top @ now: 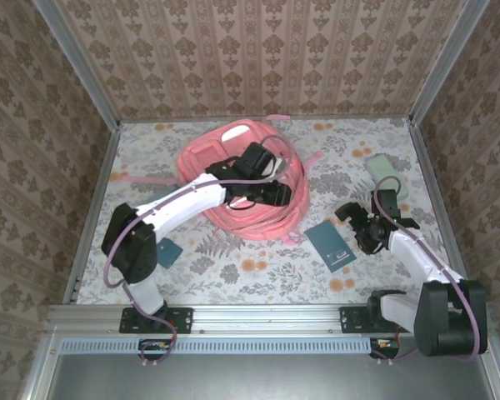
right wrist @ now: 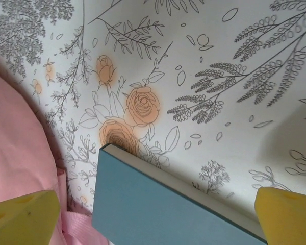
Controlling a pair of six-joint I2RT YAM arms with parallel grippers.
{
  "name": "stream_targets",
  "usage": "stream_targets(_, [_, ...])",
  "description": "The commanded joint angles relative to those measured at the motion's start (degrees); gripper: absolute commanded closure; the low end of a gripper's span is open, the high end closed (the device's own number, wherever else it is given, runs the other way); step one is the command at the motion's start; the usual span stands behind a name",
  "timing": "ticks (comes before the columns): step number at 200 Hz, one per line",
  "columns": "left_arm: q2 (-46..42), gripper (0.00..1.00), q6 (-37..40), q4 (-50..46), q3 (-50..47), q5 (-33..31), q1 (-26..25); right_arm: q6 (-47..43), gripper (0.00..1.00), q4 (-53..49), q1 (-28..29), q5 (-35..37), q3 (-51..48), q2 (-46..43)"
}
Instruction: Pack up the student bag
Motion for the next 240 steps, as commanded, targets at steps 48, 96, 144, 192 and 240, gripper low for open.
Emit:
stream_targets(48, [7.93, 0.52, -8.53, -0.03, 4.24, 2.51, -5.65, -8.7, 0.13, -1.71, 0.82, -7.16, -4.49, 5.02])
stream_targets(96, [5.2, 0.52, -10.71, -1.77, 1.72, -3.08, -8.84, 1.81, 0.25, -3.47, 10.02, -7.95, -9.89, -5.84])
stream_targets(144, [1.06, 0.54, -14.01, 0.69, -4.65, -5.04, -11.95, 11.25, 0.39, 0.04, 19.78, -7.47, -14.13, -15.69])
stream_targets(192, [1.71, 0.63, -14.07, 3.13, -4.76, -3.62, -15.42, 3.89, 0.4, -6.07, 19.73, -1.54, -10.34, -15.27])
stream_targets(240, [-0.57, 0.55, -12.87, -4.85, -3.92, -13.07, -17.69, 0.89, 0.41, -5.04, 19.62, -0.35, -9.05, -11.83])
